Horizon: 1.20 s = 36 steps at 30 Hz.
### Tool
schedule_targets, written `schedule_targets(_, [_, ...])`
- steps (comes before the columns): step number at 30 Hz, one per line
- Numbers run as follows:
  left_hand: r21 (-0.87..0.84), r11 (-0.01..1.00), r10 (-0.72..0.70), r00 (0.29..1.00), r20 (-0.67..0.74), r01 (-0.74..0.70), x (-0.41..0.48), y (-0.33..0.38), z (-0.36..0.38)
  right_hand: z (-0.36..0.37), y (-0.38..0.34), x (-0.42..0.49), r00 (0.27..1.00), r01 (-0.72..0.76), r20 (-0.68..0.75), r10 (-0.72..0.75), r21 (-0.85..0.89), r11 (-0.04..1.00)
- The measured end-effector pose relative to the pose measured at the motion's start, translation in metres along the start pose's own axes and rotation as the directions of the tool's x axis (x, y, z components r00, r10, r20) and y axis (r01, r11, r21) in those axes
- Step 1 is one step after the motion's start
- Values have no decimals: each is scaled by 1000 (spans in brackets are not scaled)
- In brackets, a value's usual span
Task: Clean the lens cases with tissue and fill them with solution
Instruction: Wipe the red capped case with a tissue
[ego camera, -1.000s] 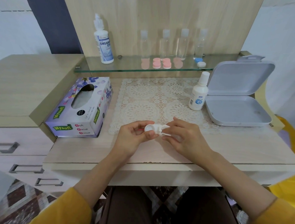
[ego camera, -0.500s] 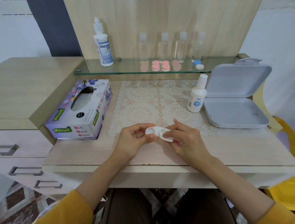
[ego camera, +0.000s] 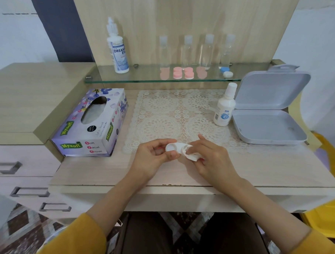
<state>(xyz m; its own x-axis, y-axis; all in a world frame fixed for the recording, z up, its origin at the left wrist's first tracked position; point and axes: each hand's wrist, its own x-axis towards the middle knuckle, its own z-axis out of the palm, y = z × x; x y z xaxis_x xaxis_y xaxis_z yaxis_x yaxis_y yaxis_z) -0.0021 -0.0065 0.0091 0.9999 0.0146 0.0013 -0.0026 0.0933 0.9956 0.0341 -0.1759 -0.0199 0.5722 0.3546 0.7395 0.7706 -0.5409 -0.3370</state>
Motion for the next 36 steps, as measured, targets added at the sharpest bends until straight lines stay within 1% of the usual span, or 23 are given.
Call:
schedule_targets(3, [18, 1000, 1, 1000, 12, -2, 0, 0, 0, 1, 0, -2, 1000, -7, 27, 7, -17, 1000])
schedule_targets(6, [28, 1000, 4, 1000, 20, -4, -1, -1, -1, 0, 1, -6, 1000, -4, 25, 5, -28, 1000])
schedule_targets(12, [26, 1000, 6, 1000, 16, -6, -2, 0, 0, -3, -3, -3, 999, -33, 12, 32, 68, 997])
schedule_targets(19, [26, 1000, 3, 1000, 1, -3, -3, 1, 2, -6, -4, 0, 1000, -24, 16, 23, 53, 998])
schedule_targets(23, [75, 997, 17, 1000, -5, -17, -1, 1, 4, -10, -1, -3, 996, -93, 25, 91, 88, 992])
schedule_targets(26, [56, 998, 17, 999, -44, -14, 3, 3, 3, -20, -5, 1, 992, -123, -8, 125, 116, 986])
schedule_targets(28, [32, 999, 17, 997, -80, -15, 5, 7, 0, -29, -10, 7, 981, -185, -29, 192, 149, 971])
schedule_targets(31, [22, 1000, 14, 992, -126, -11, 7, 14, 0, -36, -16, 12, 963, -264, 0, 268, 182, 947])
schedule_targets(33, [29, 1000, 13, 991, -133, -9, 7, 20, 3, -34, -19, 13, 968, -252, 38, 250, 206, 945])
schedule_targets(36, [35, 999, 3, 993, -121, 1, 6, 28, 7, -27, -20, 15, 982, -189, 72, 177, 209, 960])
